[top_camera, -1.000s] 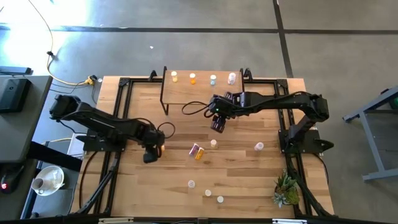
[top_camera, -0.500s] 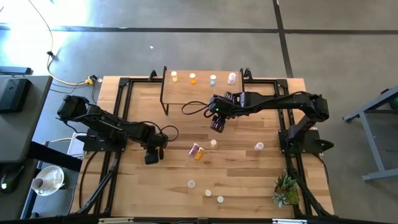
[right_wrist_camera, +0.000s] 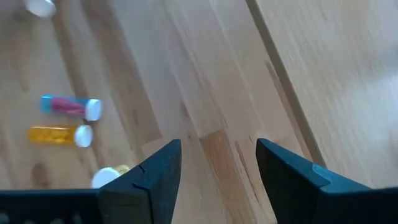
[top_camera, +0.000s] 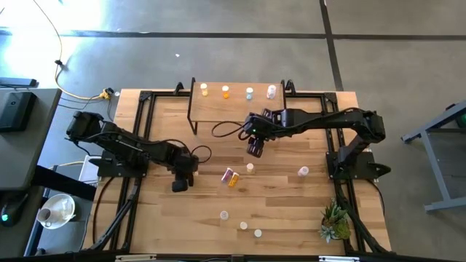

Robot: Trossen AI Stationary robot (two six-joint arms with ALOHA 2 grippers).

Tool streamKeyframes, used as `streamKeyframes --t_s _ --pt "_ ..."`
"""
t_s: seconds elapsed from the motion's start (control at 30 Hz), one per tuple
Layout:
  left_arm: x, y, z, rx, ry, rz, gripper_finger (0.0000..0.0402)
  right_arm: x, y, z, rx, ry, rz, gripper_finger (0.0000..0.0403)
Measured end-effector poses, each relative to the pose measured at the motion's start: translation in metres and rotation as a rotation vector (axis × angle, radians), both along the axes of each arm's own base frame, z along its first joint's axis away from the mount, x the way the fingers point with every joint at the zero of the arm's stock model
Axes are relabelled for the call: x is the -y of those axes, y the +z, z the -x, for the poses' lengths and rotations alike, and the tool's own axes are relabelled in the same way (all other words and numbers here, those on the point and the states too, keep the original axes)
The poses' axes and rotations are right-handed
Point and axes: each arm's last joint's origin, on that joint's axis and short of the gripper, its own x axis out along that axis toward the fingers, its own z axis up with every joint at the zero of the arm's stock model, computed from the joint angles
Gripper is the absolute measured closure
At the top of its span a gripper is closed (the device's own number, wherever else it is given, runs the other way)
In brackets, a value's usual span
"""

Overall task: Pick and place medicine bottles onto shelf by color
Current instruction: Put the left orange pill bottle on the shelf aligned with the orange pill bottle

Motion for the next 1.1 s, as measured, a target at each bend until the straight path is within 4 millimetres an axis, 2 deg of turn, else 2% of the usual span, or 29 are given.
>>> streamKeyframes --t_s 0.2,0.53,0.73,0.9,1.1 --pt "-0.013 0.008 -0.015 0.182 -0.047 -0.032 0.0316 -0.007 0.017 -0.004 0.031 0.076 0.033 0.0204" --pt "-0.037 0.027 -0.038 0.5 -0.097 -0.154 0.0315 -0.007 0.039 -0.007 0.1 0.104 0.058 0.0204" --pt "-0.047 0.044 -0.051 0.721 -0.1 -0.238 0.0315 -0.007 0.045 -0.009 0.127 0.114 0.06 0.0204" --pt "-0.053 0.059 -0.059 0.894 -0.095 -0.299 0.0315 -0.009 0.046 -0.01 0.141 0.209 0.001 0.0204" --pt "-0.058 0.066 -0.061 0.958 -0.114 -0.358 0.0315 -0.011 0.05 -0.016 0.209 0.292 -0.009 0.0204"
